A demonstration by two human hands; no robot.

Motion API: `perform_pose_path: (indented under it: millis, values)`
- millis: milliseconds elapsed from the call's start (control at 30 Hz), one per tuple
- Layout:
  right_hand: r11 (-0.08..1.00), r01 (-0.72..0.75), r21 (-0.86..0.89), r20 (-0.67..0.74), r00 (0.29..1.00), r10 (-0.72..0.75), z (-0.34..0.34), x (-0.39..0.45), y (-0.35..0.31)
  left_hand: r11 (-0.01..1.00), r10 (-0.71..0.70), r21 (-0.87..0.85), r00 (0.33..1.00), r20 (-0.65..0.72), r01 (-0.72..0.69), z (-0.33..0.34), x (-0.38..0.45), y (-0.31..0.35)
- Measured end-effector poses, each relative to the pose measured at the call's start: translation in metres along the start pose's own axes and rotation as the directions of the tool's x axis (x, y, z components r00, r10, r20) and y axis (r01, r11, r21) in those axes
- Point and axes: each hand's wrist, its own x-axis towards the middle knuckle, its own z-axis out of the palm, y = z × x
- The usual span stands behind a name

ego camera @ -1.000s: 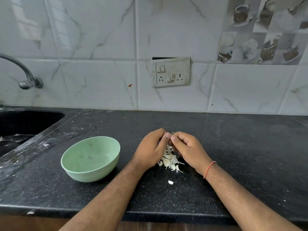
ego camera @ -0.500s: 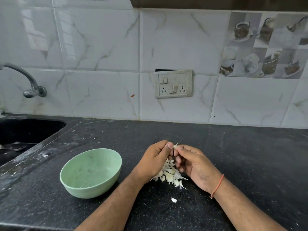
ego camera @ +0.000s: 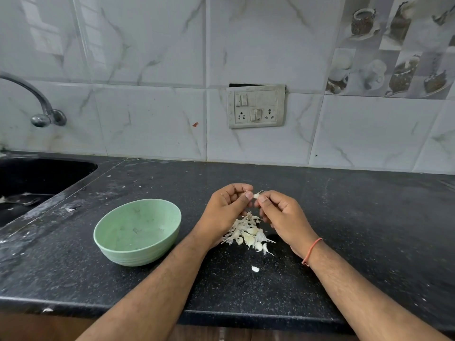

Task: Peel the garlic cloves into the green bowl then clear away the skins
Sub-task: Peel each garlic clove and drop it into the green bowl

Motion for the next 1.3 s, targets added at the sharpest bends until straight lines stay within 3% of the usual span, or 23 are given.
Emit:
perform_pose_path:
  millis: [133,367,467,667,833,1033,1133,1300]
  values:
    - [0.999,0.034,-0.033,-0.014,0.999,-0.035,0.001,0.001,0.001,0.993,-0.026,-0.116,0.999,0.021,0.028,0.001,-0.001,0.000]
    - [0.925,-0.160,0.344,0.168,0.980,0.107,0.001,-0.002,-0.006,0.955,-0.061,-0.286,0.994,0.092,0.085,0.001,-0.002,0.004]
    - [0.879,-0.223,0.421,0.236,0.963,0.131,0.000,-0.001,-0.009,0.937,-0.068,-0.333,0.990,0.123,0.106,0.000,-0.001,0.004]
    - [0.932,-0.183,0.313,0.161,0.977,0.138,0.000,0.000,-0.006,0.950,-0.079,-0.290,0.990,0.120,0.111,-0.002,-0.001,0.003]
    - [0.913,-0.206,0.351,0.204,0.969,0.140,-0.003,0.000,-0.007,0.947,-0.075,-0.304,0.990,0.116,0.107,-0.001,-0.002,0.005]
    - [0.980,-0.129,0.154,0.092,0.989,0.116,0.000,0.002,-0.002,0.974,-0.086,-0.205,0.994,0.062,0.097,-0.001,-0.001,0.002]
    - [0.958,-0.169,0.231,0.146,0.980,0.137,-0.003,0.001,-0.003,0.968,-0.088,-0.229,0.994,0.068,0.101,0.000,-0.002,0.003]
    - [0.806,-0.380,0.454,0.319,0.914,0.251,-0.009,0.000,-0.009,0.981,-0.058,-0.178,0.995,0.077,0.071,-0.001,-0.001,0.003]
